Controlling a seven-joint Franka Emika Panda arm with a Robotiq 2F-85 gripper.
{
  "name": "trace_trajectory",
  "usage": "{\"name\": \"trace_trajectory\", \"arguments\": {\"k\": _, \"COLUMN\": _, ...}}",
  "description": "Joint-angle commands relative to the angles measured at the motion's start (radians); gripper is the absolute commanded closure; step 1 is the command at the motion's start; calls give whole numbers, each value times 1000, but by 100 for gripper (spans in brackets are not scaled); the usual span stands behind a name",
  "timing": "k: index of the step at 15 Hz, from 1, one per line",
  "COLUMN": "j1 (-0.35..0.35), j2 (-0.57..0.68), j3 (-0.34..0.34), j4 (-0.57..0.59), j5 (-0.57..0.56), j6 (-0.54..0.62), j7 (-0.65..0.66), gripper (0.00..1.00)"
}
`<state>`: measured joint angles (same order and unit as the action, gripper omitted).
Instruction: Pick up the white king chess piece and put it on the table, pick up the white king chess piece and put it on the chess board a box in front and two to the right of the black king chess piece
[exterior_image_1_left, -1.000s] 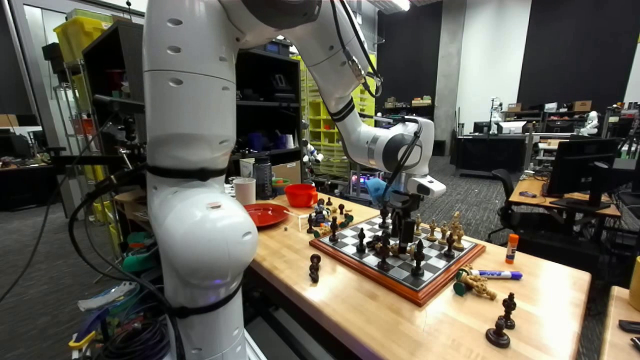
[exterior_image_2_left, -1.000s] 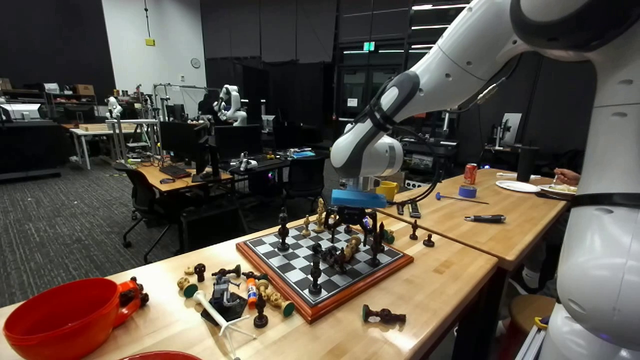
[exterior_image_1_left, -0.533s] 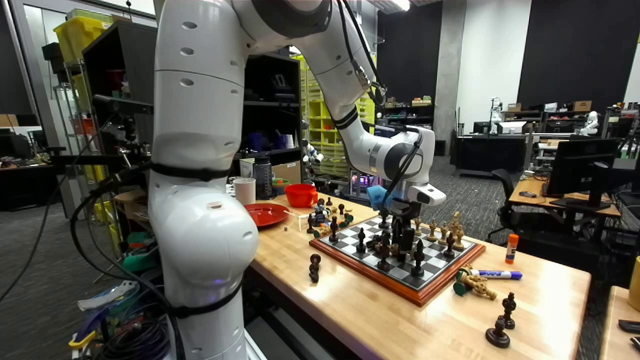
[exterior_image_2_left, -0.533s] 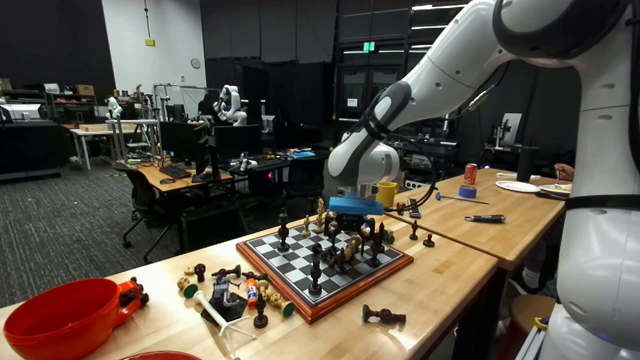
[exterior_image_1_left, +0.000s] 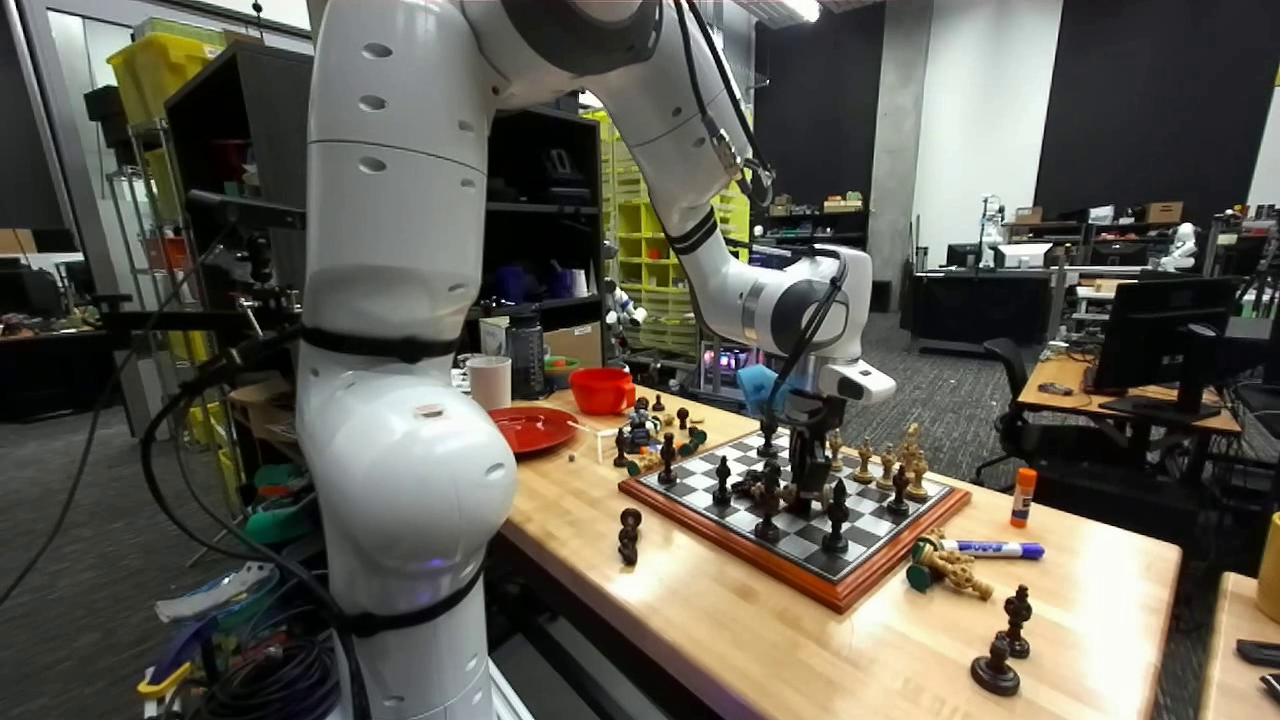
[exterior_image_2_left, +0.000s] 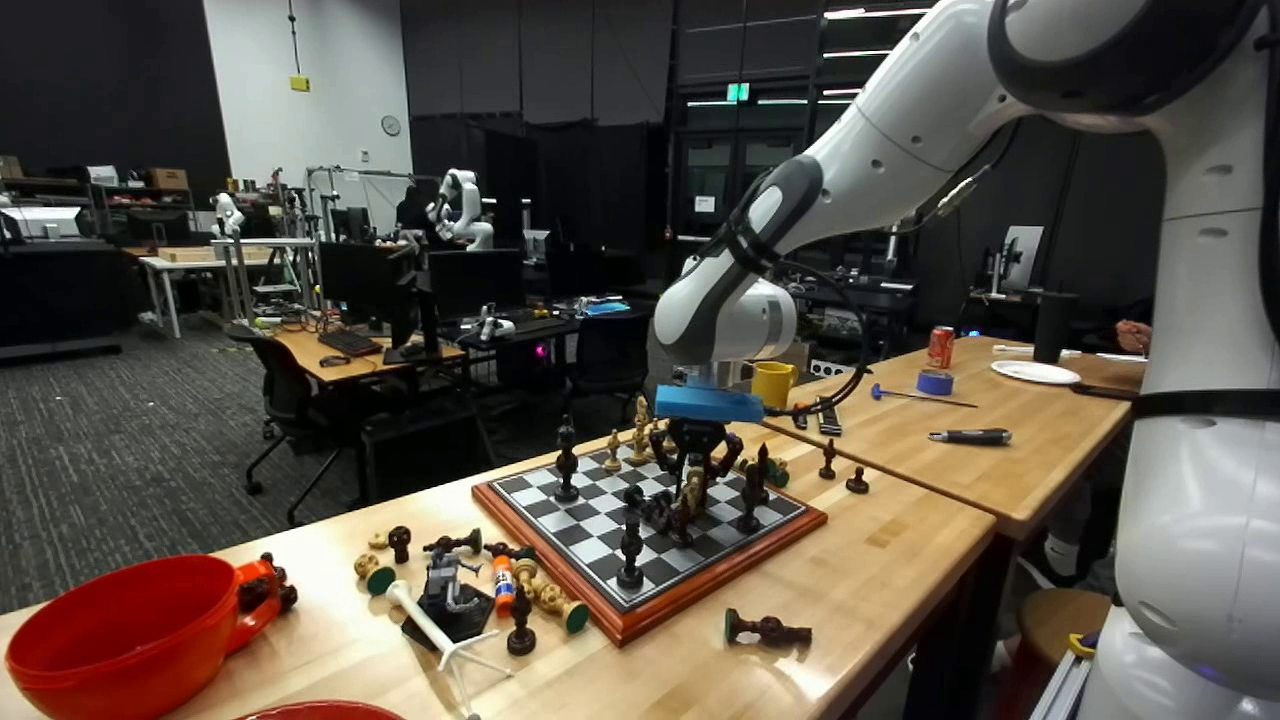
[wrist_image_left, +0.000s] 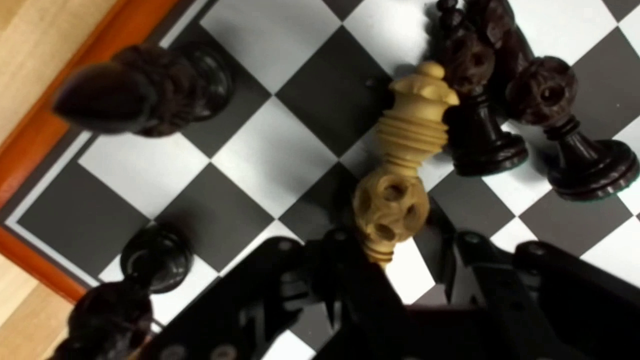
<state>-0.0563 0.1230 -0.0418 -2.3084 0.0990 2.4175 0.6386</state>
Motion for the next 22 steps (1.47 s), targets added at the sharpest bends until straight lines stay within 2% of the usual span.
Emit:
{"name": "trace_trajectory", "arguments": {"k": 1, "j1": 27, "j2": -31, "j3": -12, "j4": -23, "j5": -29, "j6": 12, "j7": 33, "gripper": 91}}
{"name": "trace_trajectory", "arguments": {"k": 5, "j1": 38, "j2": -73, "j3": -11, "j4": -44, "j5": -60, "j6": 22, "j7": 35, "gripper": 91}}
{"name": "trace_trajectory", "arguments": {"k": 8, "j1": 44, "j2": -128, "j3": -10, "j4": -60, "j5": -127, "j6": 13, "j7": 60, "gripper": 91}}
{"name": "trace_trajectory", "arguments": {"k": 14, "j1": 0, "j2": -299, "j3": -7, "j4": -72, "j5": -186, "j6": -84, "j7": 47, "gripper": 91}}
{"name": "trace_trajectory", "arguments": {"k": 18, "j1": -76, "j2": -414, "j3": -23, "j4": -54, "j5": -199, "j6": -206, "j7": 44, "gripper": 91}}
{"name": "trace_trajectory", "arguments": {"k": 22, "j1": -159, "j2": -508, "j3": -69, "j4": -51, "j5": -177, "j6": -410, "j7": 10, "gripper": 91}}
